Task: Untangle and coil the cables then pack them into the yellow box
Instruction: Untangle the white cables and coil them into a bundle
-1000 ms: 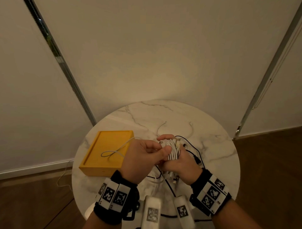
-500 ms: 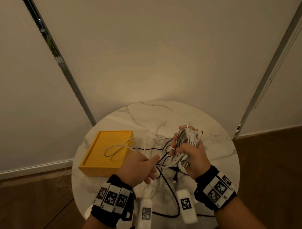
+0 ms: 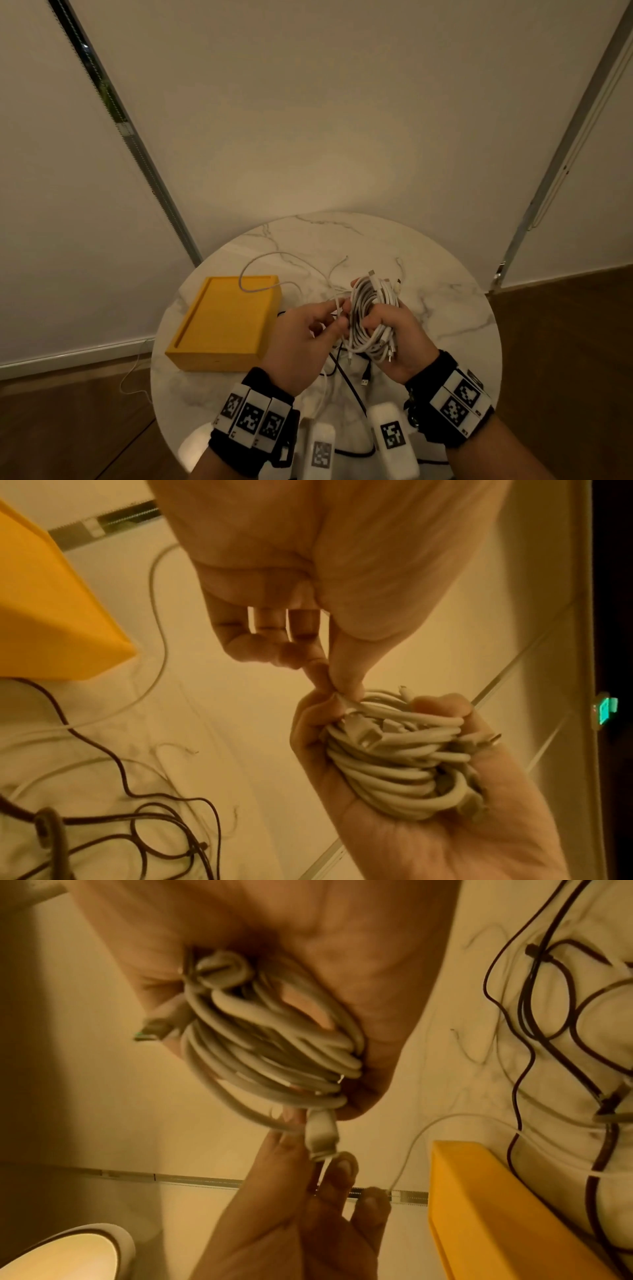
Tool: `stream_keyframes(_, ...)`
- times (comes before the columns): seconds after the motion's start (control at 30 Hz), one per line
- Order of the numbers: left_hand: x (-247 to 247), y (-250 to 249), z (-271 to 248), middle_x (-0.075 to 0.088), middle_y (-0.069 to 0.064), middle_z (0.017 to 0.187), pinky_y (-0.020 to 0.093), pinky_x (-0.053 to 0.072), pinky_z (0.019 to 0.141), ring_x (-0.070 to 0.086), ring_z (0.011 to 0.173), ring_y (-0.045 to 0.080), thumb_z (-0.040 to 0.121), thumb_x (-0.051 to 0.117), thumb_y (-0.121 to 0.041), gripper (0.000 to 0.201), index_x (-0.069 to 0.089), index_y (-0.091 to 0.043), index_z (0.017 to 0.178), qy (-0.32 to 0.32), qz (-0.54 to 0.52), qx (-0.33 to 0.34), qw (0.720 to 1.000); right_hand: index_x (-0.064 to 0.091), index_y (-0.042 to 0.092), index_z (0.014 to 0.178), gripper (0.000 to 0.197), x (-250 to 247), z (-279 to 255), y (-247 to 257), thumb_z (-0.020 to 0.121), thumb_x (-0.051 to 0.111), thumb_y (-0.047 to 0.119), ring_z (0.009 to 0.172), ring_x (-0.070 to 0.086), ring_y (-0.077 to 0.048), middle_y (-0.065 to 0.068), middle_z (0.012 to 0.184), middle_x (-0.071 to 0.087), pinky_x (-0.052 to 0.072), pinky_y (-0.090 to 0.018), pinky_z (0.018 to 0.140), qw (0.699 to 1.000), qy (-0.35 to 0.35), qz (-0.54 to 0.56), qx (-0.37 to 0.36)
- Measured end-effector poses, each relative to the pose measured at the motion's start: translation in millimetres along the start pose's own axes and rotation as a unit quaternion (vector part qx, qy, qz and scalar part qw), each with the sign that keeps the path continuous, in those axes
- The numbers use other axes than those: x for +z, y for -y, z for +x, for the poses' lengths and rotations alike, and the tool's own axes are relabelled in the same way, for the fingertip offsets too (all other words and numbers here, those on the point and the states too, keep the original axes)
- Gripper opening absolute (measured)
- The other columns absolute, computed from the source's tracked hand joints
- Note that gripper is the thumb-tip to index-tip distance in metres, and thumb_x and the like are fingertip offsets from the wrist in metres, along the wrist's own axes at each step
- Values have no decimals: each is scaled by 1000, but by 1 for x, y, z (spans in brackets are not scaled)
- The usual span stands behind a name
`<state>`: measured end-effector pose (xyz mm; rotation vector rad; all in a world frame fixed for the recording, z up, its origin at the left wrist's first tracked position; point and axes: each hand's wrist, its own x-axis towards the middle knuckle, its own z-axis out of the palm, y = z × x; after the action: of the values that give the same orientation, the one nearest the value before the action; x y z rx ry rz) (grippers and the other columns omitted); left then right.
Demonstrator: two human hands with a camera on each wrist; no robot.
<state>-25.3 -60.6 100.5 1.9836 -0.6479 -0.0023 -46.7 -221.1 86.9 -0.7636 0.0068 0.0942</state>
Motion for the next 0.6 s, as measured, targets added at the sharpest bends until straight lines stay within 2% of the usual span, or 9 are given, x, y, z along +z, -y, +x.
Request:
stream_keyframes(0.07, 1, 6, 1, 59, -14, 75, 14, 40, 62, 48, 66, 3, 93, 68, -20, 42, 61, -51, 121, -25, 52, 12, 998, 70, -1, 91, 44, 3, -1, -1, 49, 68, 8, 81, 56, -34, -23, 92, 55, 49, -39, 70, 1000, 3, -12, 10)
stream_keyframes(0.13, 1, 9, 2, 50, -14, 79, 10, 37, 63, 44, 69, 2, 90, 71, -20, 52, 52, -57, 122, -37, 84, 18, 996, 67, -7, 96, 48, 3, -1, -2, 51, 68, 9, 83, 59, -36, -27, 95, 58, 50, -39, 71, 999, 4, -31, 14)
stream_keyframes(0.2, 1, 12, 3, 47, -13, 85, 7, 35, 65, 44, 72, 1, 88, 74, -24, 58, 48, -54, 130, -39, 115, 13, 992, 66, -12, 106, 59, 1, 0, -2, 51, 68, 9, 88, 68, -34, -29, 100, 64, 55, -40, 76, 999, 6, -39, 20)
stream_keyframes(0.27, 1, 17, 4, 46, -12, 89, 9, 35, 68, 44, 75, 0, 84, 77, -28, 66, 45, -47, 139, -44, 132, 2, 990, 59, -17, 114, 68, 1, 1, -3, 51, 68, 7, 94, 69, -35, -29, 105, 65, 57, -42, 80, 999, 18, -39, 28)
stream_keyframes(0.37, 1, 20, 4, 45, -14, 91, 13, 36, 70, 45, 78, -1, 80, 80, -30, 69, 44, -46, 137, -51, 122, 2, 991, 63, -11, 111, 62, 2, -1, -2, 51, 65, 2, 95, 69, -38, -30, 105, 67, 58, -43, 79, 998, 36, -39, 20)
stream_keyframes(0.5, -1, 20, 2, 46, -13, 92, 6, 35, 66, 45, 78, -3, 76, 80, -37, 61, 48, -41, 128, -64, 114, 1, 991, 63, -6, 109, 61, -1, -1, -1, 49, 66, 1, 88, 69, -36, -26, 97, 67, 57, -43, 76, 998, 42, -29, 25)
stream_keyframes(0.6, -1, 20, 1, 46, -13, 93, 7, 35, 65, 46, 77, -1, 73, 80, -46, 59, 51, -39, 124, -62, 125, 3, 990, 61, -1, 111, 64, -1, -1, -3, 48, 68, 0, 83, 68, -34, -21, 90, 64, 56, -41, 72, 999, 33, -26, 24)
